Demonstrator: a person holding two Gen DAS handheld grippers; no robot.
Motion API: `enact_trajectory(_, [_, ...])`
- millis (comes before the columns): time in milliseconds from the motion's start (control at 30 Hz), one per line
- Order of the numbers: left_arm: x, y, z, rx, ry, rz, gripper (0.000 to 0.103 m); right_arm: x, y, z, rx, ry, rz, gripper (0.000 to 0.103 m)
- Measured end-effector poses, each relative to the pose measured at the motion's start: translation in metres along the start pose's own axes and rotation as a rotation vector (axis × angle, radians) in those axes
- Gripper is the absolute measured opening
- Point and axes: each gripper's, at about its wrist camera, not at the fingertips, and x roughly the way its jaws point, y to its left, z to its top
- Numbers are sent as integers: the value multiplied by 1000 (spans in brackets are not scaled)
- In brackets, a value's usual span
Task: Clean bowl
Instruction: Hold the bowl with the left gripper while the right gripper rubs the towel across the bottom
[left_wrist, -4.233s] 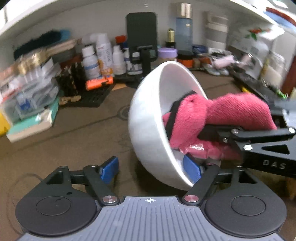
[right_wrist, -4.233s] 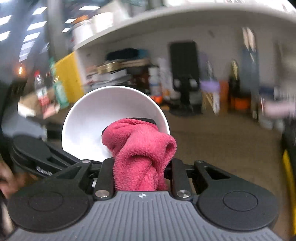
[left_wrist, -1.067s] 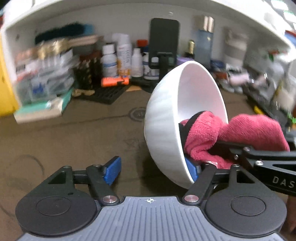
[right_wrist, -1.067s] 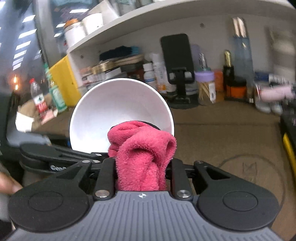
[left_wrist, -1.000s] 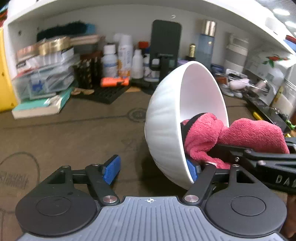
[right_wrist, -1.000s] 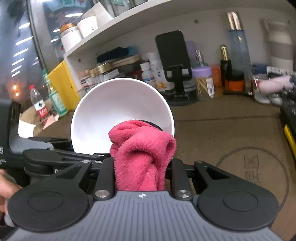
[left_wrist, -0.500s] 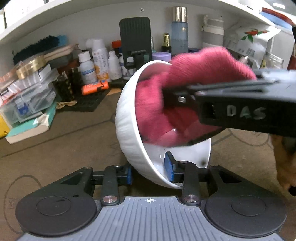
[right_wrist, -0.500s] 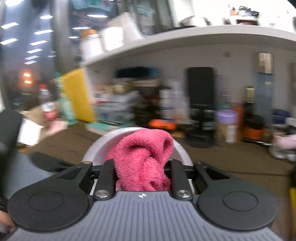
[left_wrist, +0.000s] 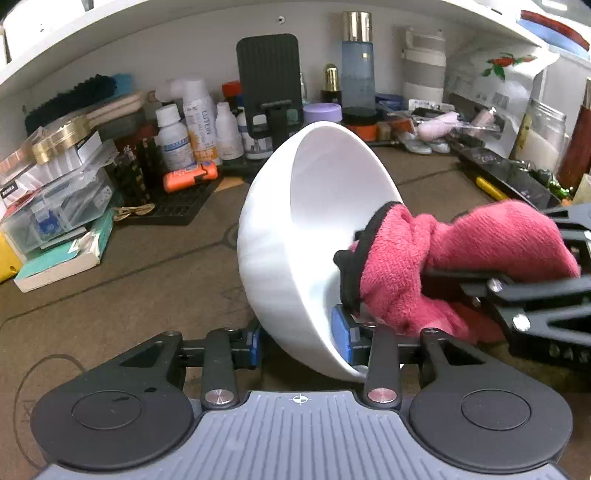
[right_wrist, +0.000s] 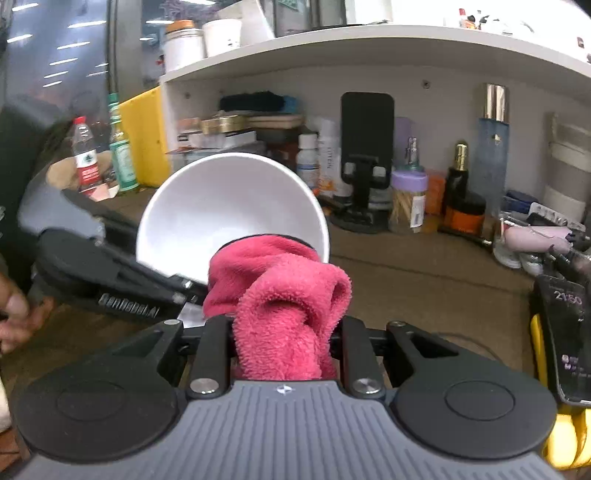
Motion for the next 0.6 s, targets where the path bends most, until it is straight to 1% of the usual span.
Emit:
enact_trajectory(67, [0, 3, 0, -9, 3, -5, 44, 8, 5, 10, -25, -14, -41, 22])
enact_trajectory(133, [0, 6, -1, -21, 7, -11, 44, 16, 10, 21, -40, -43, -56, 22])
enact_trajectory(167, [1, 7, -1, -26, 9, -10, 45, 21, 13, 27, -43, -56, -57, 22])
enact_trajectory(267, [0, 9, -1, -13, 10, -6, 44, 29, 17, 38, -22, -75, -14, 22])
enact_trajectory(367, [-1, 12, -2, -7, 17, -7, 44, 37, 25, 47, 1, -87, 67, 22])
enact_trajectory(433, [-2, 15, -3, -15, 22, -10, 44, 39, 29, 50, 24, -78, 162, 22])
enact_trajectory(467, [-2, 19, -4, -25, 24, -19, 44, 39, 31, 50, 21, -67, 184, 22])
enact_trajectory(533, [-2, 23, -6, -29, 31, -16, 47, 40, 34, 48, 17, -27, 235, 22])
enact_trajectory(567, [-3, 24, -7, -28, 31, -16, 48, 41, 33, 45, 11, 18, 276, 22])
enact_trajectory(600, [-4, 26, -8, -18, 33, -15, 51, 41, 33, 42, -9, 49, 281, 22])
